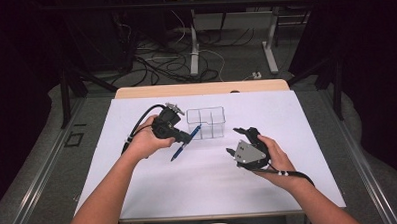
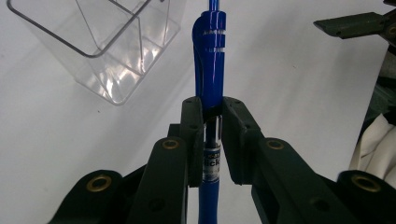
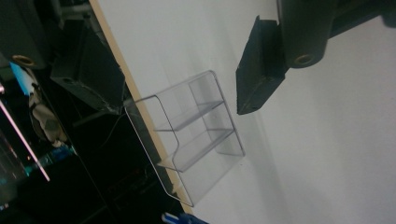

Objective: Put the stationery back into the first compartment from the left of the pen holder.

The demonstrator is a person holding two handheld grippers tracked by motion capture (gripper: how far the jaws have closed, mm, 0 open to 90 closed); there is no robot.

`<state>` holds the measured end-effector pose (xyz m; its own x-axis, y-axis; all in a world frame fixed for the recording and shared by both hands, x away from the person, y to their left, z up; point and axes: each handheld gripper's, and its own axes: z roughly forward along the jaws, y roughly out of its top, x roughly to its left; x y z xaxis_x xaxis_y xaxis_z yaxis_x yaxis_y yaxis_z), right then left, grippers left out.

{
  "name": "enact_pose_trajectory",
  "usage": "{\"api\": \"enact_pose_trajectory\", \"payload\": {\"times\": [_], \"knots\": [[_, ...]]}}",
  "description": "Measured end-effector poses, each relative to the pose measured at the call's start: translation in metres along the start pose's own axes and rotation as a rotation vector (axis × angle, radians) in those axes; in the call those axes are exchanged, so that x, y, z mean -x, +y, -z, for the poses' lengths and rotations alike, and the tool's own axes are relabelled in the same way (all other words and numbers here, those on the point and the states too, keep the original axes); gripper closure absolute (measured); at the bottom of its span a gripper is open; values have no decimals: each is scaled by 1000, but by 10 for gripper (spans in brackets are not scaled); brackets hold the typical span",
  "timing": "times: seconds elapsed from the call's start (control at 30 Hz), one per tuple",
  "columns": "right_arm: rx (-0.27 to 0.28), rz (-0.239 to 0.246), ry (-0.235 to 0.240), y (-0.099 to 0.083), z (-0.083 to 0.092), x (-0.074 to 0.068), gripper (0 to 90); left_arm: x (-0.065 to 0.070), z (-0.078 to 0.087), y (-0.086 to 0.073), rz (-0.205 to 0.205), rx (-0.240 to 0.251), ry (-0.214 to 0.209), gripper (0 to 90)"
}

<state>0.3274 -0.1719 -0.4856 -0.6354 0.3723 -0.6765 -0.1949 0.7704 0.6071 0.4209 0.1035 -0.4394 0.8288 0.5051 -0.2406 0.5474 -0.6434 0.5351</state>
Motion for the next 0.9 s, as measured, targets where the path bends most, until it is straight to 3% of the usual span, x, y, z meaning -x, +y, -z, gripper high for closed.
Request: {"api": "enact_pose_trajectory", "payload": {"times": [0.13,0.2,0.33,0.37,0.47,0.67,0.9], "knots": [[29,95,24,7,-1,-6,381,1,-4,2,18,-12,-16,792],[40,189,30,11,-1,-8,420,0,-5,3,17,-23,-21,793],[51,334,27,19,-4,-17,441,0,-8,7,19,-34,-28,793],[48,352,23,21,-5,-21,448,1,-8,8,22,-43,-29,793],[55,461,44,26,-10,-25,457,3,-10,10,19,-53,-33,792],[67,561,55,36,-14,-36,482,2,-13,14,21,-62,-46,792],[58,612,83,44,-18,-42,568,4,-19,18,13,-81,-59,793]]}}
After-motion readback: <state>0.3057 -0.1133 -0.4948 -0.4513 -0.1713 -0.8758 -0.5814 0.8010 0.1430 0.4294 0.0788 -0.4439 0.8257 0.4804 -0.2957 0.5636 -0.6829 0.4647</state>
